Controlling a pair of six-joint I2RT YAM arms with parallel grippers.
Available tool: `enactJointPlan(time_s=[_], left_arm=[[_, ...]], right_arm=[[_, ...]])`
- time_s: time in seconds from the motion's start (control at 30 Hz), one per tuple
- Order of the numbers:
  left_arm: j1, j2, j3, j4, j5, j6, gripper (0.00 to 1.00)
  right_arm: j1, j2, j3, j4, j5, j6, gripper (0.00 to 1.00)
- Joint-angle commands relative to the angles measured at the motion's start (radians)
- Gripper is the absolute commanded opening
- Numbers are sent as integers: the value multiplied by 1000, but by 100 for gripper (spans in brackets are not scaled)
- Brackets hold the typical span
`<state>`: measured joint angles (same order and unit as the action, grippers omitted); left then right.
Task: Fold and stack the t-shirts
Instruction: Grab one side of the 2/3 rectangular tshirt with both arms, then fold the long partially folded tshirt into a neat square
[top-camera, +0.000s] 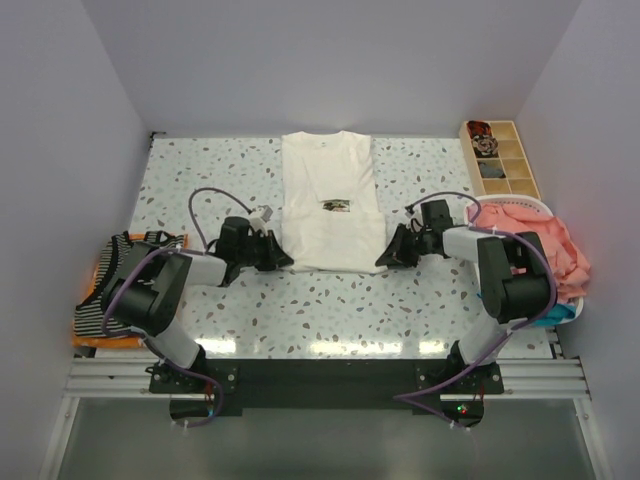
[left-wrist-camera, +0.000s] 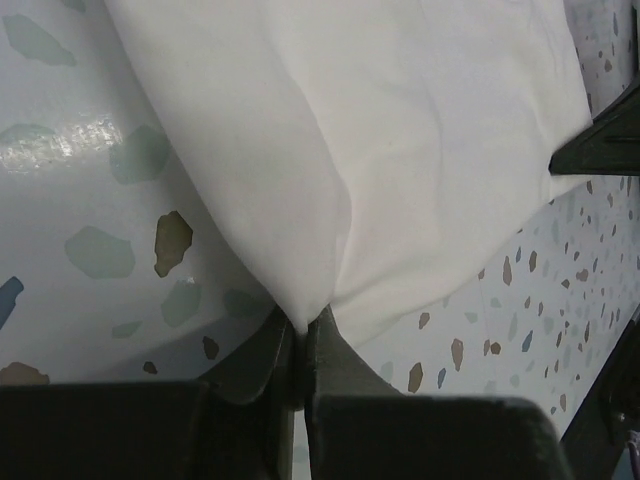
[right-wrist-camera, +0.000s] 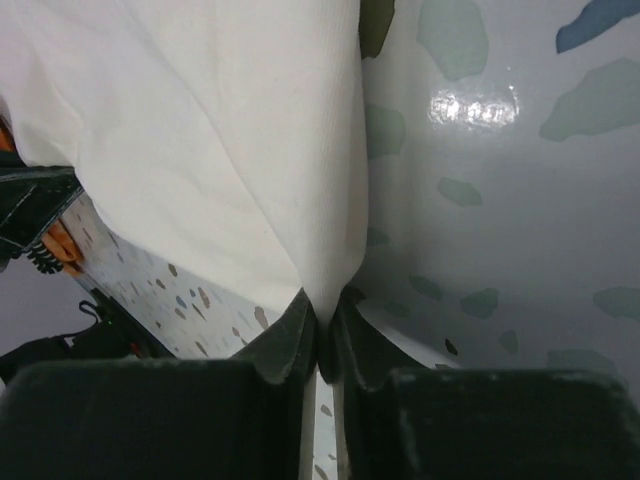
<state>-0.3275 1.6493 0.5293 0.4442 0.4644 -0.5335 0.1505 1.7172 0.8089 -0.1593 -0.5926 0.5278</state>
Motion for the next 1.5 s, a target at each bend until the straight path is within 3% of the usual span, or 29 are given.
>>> enactJointPlan(time_s=[0.0, 0.23, 0.6, 0.87, 1.0, 1.17, 1.47], left_arm=[[-1, 41, 31, -177, -29, 61, 0], [-1, -54, 64, -375, -78, 72, 0], [-24, -293, -58, -476, -30, -25, 0], [-238, -476, -144, -515, -111, -189, 0], [-280, -613, -149, -611, -165, -247, 0], [-280, -640, -13, -719, -276, -221, 0], [-262, -413, 236, -705, -340, -140, 0]], right_arm=[[3, -21, 16, 24, -6, -8, 3], [4, -123, 4, -89, 76, -58, 0], [4, -318, -122, -235, 73, -84, 1], [21, -566, -244, -388, 82, -72, 4], [23, -669, -260, -421, 79, -66, 7], [21, -636, -176, -382, 66, -65, 8], [21, -415, 103, -313, 106, -74, 9]])
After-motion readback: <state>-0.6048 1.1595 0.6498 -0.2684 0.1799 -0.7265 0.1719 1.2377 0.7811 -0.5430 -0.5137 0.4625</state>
